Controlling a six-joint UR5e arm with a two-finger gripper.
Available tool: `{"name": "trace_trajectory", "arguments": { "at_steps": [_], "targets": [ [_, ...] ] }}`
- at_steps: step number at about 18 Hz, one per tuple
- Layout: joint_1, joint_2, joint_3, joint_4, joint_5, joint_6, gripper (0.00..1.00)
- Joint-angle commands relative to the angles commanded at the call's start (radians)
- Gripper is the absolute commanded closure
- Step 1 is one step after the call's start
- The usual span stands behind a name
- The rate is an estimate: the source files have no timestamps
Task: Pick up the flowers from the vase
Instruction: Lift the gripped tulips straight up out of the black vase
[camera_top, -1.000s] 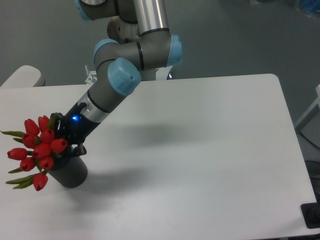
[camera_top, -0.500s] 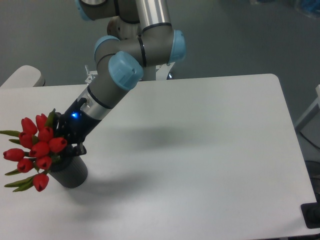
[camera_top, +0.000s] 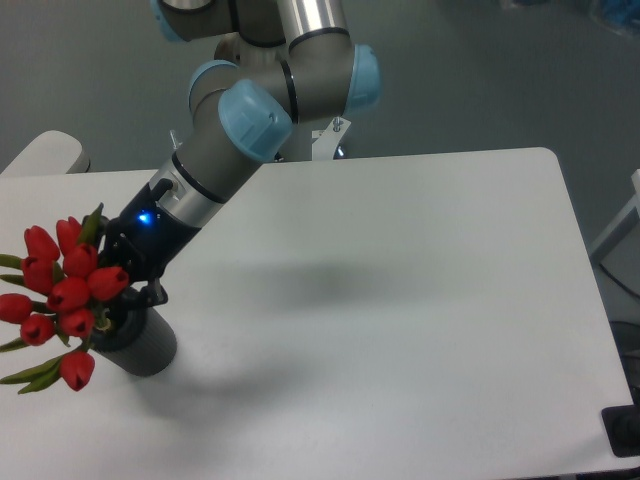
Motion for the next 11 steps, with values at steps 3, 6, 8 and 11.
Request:
{"name": "trace_trajectory", "arguments": {
  "at_steps": [3, 6, 8, 11],
  "targets": [
    [0.006, 0.011, -0.006, -0.002, -0.008, -0.005, 0.76],
    [0.005, 0.023, -0.009, -0.003, -0.008, -0.005, 0.76],
    [0.005, 0.028, -0.009, -0.003, -0.008, -0.006, 0.76],
    [0.006, 0.057, -0.005, -0.006, -0.032, -0.009, 0.76]
  ]
}}
